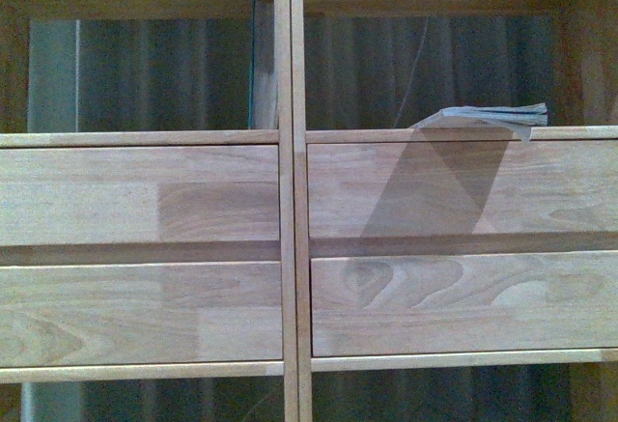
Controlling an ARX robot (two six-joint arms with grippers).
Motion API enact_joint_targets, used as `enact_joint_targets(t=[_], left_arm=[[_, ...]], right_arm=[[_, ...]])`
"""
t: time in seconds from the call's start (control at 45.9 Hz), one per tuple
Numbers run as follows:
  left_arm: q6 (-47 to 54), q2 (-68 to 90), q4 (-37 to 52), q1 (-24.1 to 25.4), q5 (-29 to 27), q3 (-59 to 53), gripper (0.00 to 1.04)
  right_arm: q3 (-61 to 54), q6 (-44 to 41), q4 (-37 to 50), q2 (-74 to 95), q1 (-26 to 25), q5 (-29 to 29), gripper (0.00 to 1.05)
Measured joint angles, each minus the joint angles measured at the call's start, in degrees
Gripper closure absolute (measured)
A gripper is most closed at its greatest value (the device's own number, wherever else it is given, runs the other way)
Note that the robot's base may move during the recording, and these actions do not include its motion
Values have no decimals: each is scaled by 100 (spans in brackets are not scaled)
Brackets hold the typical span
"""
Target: Organize books on shelf
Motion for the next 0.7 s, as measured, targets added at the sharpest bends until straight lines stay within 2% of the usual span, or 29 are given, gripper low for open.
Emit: enact_joint_targets(t=[0.697], left_arm=[[0,0,2,0,-2,-2,7]], right_arm=[[0,0,0,0,0,-2,7]])
